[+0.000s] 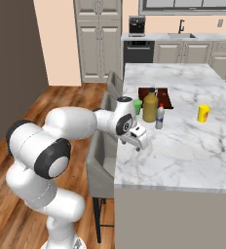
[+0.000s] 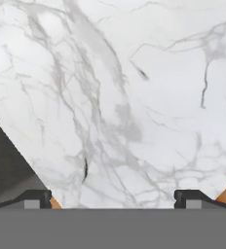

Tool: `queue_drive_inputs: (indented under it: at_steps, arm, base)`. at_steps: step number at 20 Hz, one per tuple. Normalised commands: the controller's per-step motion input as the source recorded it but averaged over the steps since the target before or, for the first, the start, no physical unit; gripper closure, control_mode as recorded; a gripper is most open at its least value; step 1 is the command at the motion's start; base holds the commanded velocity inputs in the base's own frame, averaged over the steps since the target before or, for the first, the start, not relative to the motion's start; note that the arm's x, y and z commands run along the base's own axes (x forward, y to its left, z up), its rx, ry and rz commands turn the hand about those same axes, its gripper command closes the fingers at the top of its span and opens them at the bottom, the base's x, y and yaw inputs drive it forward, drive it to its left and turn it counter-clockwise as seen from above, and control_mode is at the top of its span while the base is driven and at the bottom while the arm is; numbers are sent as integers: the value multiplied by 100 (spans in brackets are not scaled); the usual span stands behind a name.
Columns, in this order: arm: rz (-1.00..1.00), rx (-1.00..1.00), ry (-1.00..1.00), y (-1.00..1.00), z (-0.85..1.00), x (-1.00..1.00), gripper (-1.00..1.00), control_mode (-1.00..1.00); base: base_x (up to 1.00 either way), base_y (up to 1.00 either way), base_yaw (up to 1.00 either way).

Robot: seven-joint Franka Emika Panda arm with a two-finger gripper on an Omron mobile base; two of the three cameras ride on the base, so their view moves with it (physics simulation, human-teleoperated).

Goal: Place the drinks on the dining counter in a tight cluster.

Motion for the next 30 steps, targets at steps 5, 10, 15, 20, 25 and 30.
queue_drive_inputs:
  at_steps: [5, 10, 15, 20, 25, 30]
  arm:
    - [-5, 5, 2, 27, -2, -63, -100, -100]
    - [-3, 3, 11, 24, 2, -58, -100, -100]
    - [-1, 0, 9, 26, 0, -62, -100, -100]
    - [0, 0, 0, 32, -2, -64, -100, -100]
    - [0, 0, 1, 29, 0, -52, -100, -100]
    - [0, 0, 4, 11, 0, -21, -100, -100]
  base:
    - [0, 0, 0]
    - [0, 0, 0]
    - [0, 0, 0]
    - [0, 0, 0]
    - [0, 0, 0]
    - [0, 0, 0]
